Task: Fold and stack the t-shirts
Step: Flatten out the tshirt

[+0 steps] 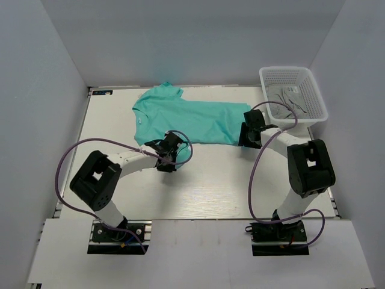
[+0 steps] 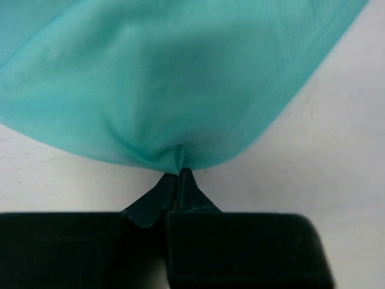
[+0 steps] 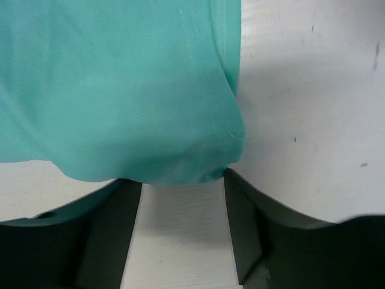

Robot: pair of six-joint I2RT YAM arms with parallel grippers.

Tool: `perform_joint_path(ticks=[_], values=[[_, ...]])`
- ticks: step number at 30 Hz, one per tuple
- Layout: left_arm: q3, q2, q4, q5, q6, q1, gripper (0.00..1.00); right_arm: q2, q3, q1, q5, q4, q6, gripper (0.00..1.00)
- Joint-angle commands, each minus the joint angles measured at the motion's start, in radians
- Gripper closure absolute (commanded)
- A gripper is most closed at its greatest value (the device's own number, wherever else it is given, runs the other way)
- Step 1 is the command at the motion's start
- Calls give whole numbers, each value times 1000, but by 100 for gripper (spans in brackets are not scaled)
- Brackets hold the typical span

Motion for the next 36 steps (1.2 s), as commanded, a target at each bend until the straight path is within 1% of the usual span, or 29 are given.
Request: perform_joint_path(ticks=[1,2,3,4,5,6,9,10,12,13,17,18,19,20,23,27,30,31,32,33,34,35,36], values=[[-21,106,4,-83,-32,5,100,7,70,-1,15,47,-17,48],[-21,106,-12,-100,-43,17,100,10,84,-2,22,34,-18,71],[-12,106,-25,-137,-52,17,100,12,96,-4,22,32,-21,84],[-12,89,-35,-161,-77,17,100,12,102,-9,30,26,-21,96],[-12,74,-35,-187,-89,17,100,9,106,-4,36,24,-20,100],[-12,33,-47,-233,-100,17,100,7,121,-5,36,14,-14,100],[-52,-48,-56,-305,-137,17,100,-11,162,-9,36,-10,3,100],[-70,-105,-46,-315,-149,17,100,-22,173,-13,6,-35,5,100],[-85,-153,-36,-338,-158,17,100,-32,214,-16,-4,-62,20,100],[-86,-193,-36,-338,-168,17,100,-39,237,-16,-40,-81,22,100],[-86,-263,-93,-407,-191,17,100,-51,308,-27,-82,-154,22,100],[-86,-274,-104,-419,-200,17,100,-37,322,-28,-79,-186,20,100],[-86,-283,-104,-419,-200,26,100,-26,384,-39,-73,-222,13,100],[-86,-283,-104,-434,-200,26,100,-16,403,-41,-53,-253,12,100],[-86,-294,-116,-447,-209,26,100,69,506,-50,-53,-327,12,100],[-86,-294,-151,-482,-250,26,100,176,557,-59,-71,-361,-6,100],[-86,-294,-162,-482,-250,26,100,219,587,-67,-94,-309,-69,100],[-86,-303,-153,-473,-250,26,100,243,596,-67,-111,-304,-105,99],[-86,-303,-153,-473,-250,26,100,266,644,-67,-114,-325,-130,93],[-86,-303,-144,-473,-250,26,100,279,659,-67,-116,-339,-124,86],[-86,-303,-144,-473,-250,26,100,285,681,-67,-114,-347,-124,83],[-86,-303,-144,-473,-250,26,100,274,681,-65,-116,-341,-121,76],[-86,-303,-144,-473,-250,26,100,261,640,-65,-119,-329,-121,69]])
